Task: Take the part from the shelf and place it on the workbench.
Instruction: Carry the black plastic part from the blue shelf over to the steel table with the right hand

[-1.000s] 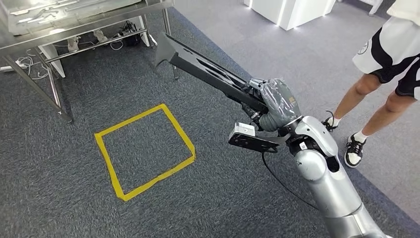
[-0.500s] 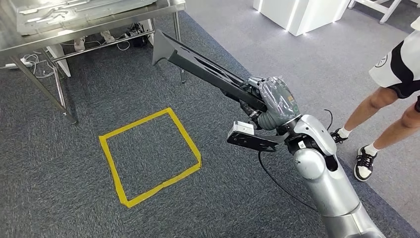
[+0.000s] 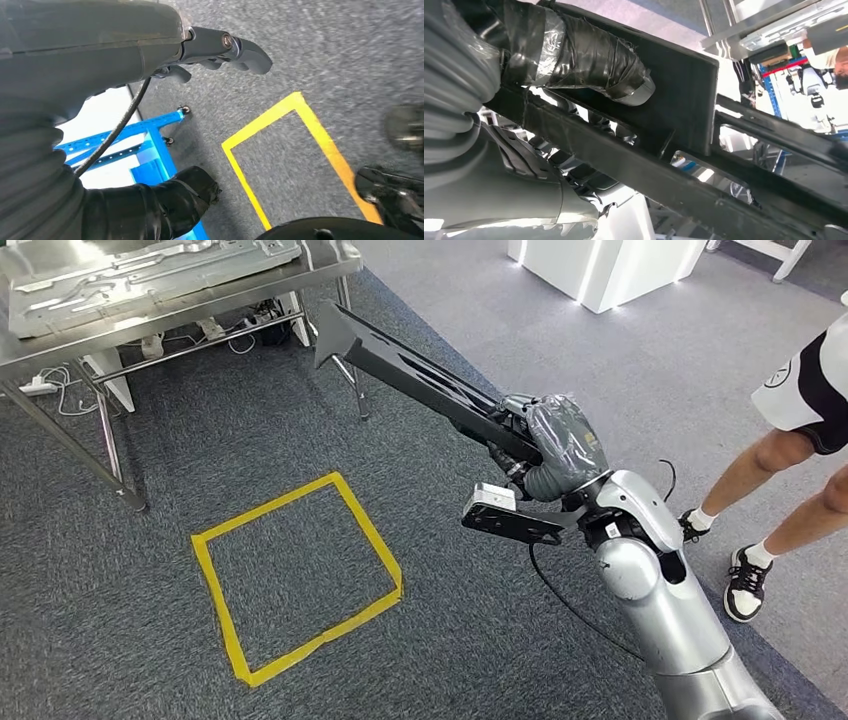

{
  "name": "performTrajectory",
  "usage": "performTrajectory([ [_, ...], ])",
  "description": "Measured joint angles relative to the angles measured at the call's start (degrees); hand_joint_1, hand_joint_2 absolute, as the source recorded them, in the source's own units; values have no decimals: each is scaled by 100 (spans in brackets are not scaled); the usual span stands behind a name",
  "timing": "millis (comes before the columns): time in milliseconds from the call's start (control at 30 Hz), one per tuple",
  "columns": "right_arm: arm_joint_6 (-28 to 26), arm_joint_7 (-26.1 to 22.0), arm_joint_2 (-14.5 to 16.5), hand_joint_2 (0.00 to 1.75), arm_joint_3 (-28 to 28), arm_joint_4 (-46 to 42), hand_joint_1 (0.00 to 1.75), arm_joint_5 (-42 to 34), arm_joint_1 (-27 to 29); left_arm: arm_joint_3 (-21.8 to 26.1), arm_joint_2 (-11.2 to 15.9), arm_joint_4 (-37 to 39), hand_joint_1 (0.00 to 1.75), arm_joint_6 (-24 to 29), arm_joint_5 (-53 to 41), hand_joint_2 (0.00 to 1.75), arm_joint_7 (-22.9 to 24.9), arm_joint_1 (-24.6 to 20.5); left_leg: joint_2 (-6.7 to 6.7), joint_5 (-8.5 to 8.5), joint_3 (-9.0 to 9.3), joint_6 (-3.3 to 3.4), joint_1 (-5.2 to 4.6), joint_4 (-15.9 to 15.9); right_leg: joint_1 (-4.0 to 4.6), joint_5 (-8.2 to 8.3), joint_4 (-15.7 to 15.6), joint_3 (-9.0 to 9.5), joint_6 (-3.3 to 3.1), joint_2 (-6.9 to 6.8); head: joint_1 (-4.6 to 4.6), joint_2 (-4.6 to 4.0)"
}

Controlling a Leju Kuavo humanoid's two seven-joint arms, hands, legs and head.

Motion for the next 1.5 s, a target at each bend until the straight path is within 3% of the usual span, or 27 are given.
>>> performTrajectory([
  [67, 1, 1, 9, 175, 3, 10, 175, 0, -14, -1, 6, -1, 0, 0, 0, 175, -3, -2, 4, 315, 97, 80, -66, -335, -16, -93, -14, 101, 65, 13, 10, -1],
  [167, 0, -1, 19, 175, 5, 16, 175, -2, -42, -2, 17, -4, 0, 1, -1, 175, -7, -24, -6, 255, 284, 205, -106, -477, -41, -53, 140, 154, 169, 12, 15, 0],
  [233, -1, 0, 19, 175, 6, 27, 175, -8, -82, -2, 23, -3, 0, 1, -2, 175, -8, -32, -28, 203, 449, 278, -83, -544, -54, -46, 641, -131, 205, 7, 20, 0],
  [333, 2, 0, 20, 175, 22, 52, 175, -15, -106, -2, 31, -3, 0, 4, -4, 175, -8, -37, -113, 67, 602, 312, -70, -560, -86, -434, 1517, -839, 269, 3, 22, 0],
  [400, 4, 0, 20, 175, 42, 76, 175, -15, -104, -2, 31, -3, 0, 4, -4, 175, -8, -28, -217, -46, 738, 284, -55, -553, -114, -569, 1528, -1074, 317, 2, 22, 0],
  [433, 4, 0, 20, 175, 48, 85, 175, -15, -105, -2, 31, -2, 0, 4, -4, 175, -8, -23, -280, -110, 818, 261, -41, -542, -128, -433, 1294, -1075, 335, 14, 22, 0],
  [533, 5, 0, 18, 175, 63, 112, 175, -15, -114, -1, 31, -1, 0, 3, -4, 175, -8, -24, -450, -326, 973, 154, -3, -464, -157, 415, 367, -937, 341, 175, 30, 0],
  [567, 7, 0, 18, 175, 72, 123, 175, -15, -121, -1, 32, -1, 0, 3, -4, 175, -8, -26, -495, -380, 974, 115, 1, -448, -152, 578, 235, -910, 311, 207, 32, 0],
  [600, 8, 0, 21, 175, 83, 132, 175, -15, -130, -1, 33, -1, 0, 3, -4, 175, -8, -28, -528, -401, 968, 80, 2, -417, -134, 608, 205, -899, 264, 188, 36, 0],
  [667, 7, 1, 28, 175, 95, 136, 175, -13, -153, -2, 38, -1, 0, 3, -4, 175, -8, -24, -504, -373, 908, 29, 16, -301, -117, 581, 197, -821, 161, 91, 38, 0],
  [733, 5, 1, 33, 175, 98, 136, 175, -10, -170, -1, 44, 1, 0, 4, -4, 175, -8, -24, -277, -337, 680, -20, 20, 135, -103, 518, 159, -712, 74, -3, 29, 0],
  [800, 4, 0, 36, 175, 103, 137, 175, -10, -176, 1, 47, 3, 0, 5, -4, 175, -8, -28, -55, -528, 236, -63, 22, 798, -74, 429, 126, -598, 24, -101, 19, 0],
  [867, 4, 0, 37, 175, 113, 138, 175, -11, -177, 1, 47, 11, 0, 5, -3, 175, -8, -26, -4, -810, -164, -70, 27, 1196, -42, 320, 118, -479, 1, -207, 20, 0],
  [900, 4, 0, 37, 175, 118, 138, 175, -11, -177, 1, 47, 16, 0, 5, -2, 175, -8, -21, 3, -822, -246, -53, 23, 1160, -23, 263, 118, -411, -6, -262, 20, 0],
  [933, 4, 0, 38, 175, 123, 138, 175, -11, -178, 1, 47, 20, 0, 5, -2, 175, -8, -15, 18, -692, -235, -14, 14, 945, 0, 204, 117, -334, -12, -319, 20, 0],
  [1000, 4, 0, 40, 175, 127, 140, 175, -11, -180, 1, 55, 21, 0, 7, -2, 175, -8, 0, 160, -157, -48, 137, -47, 247, 47, 85, 110, -181, -14, -431, 27, 0],
  [1033, 5, -1, 42, 175, 130, 144, 175, -11, -181, 1, 63, 21, 0, 11, -2, 175, -8, 0, 239, 7, 29, 207, -101, -24, 56, 28, 100, -116, 5, -476, 31, 0],
  [1067, 5, -1, 44, 175, 132, 147, 175, -11, -184, 0, 71, 21, 0, 15, -2, 175, -8, -4, 295, 88, 90, 258, -150, -190, 54, -27, 84, -57, 36, -520, 36, 0],
  [1133, 5, 0, 54, 175, 137, 151, 175, -11, -193, 0, 83, 21, 0, 20, -2, 175, -8, -10, 249, 14, 175, 283, -195, -316, 31, -61, 115, 65, 113, -581, 42, 0],
  [1200, 4, 1, 68, 175, 138, 150, 175, -11, -216, 1, 86, 21, 0, 20, -2, 175, -8, -4, 134, 61, 366, 322, -159, -434, 3, -72, 279, 116, 172, -489, 47, 0],
  [1233, 3, 1, 73, 175, 138, 150, 175, -11, -235, 1, 87, 21, 0, 20, -2, 175, -8, -11, 76, 78, 454, 348, -140, -459, -12, -106, 461, 42, 198, -359, 49, 0],
  [1300, 2, 0, 74, 175, 139, 151, 175, -14, -251, 1, 87, 21, 0, 22, -2, 175, -8, -39, -33, 55, 562, 371, -111, -473, -37, -294, 1060, -340, 244, -98, 54, 0],
  [1367, 2, 0, 73, 175, 142, 155, 175, -15, -236, 1, 84, 22, 0, 23, -2, 175, -8, -55, -177, -17, 626, 352, -95, -467, -64, -591, 1547, -794, 302, -35, 52, 0],
  [1400, 2, 0, 73, 175, 143, 157, 175, -15, -227, 1, 80, 24, 0, 22, -2, 175, -8, -50, -261, -64, 678, 335, -85, -462, -81, -671, 1584, -937, 328, -32, 52, 0],
  [1433, 2, 0, 73, 175, 143, 159, 175, -15, -222, 1, 75, 27, 0, 21, -2, 175, -8, -41, -347, -121, 742, 314, -72, -453, -97, -633, 1452, -1004, 353, -23, 52, 0],
  [1467, 2, 0, 73, 175, 143, 160, 175, -15, -221, 1, 68, 30, 0, 21, -2, 175, -8, -29, -429, -185, 814, 287, -55, -439, -114, -448, 1180, -1008, 378, 7, 53, 0],
  [1500, 2, 0, 68, 175, 143, 165, 175, -15, -220, 1, 63, 33, 0, 20, -2, 175, -8, -13, -503, -254, 863, 257, -39, -422, -137, -96, 835, -992, 401, 92, 56, 0],
])
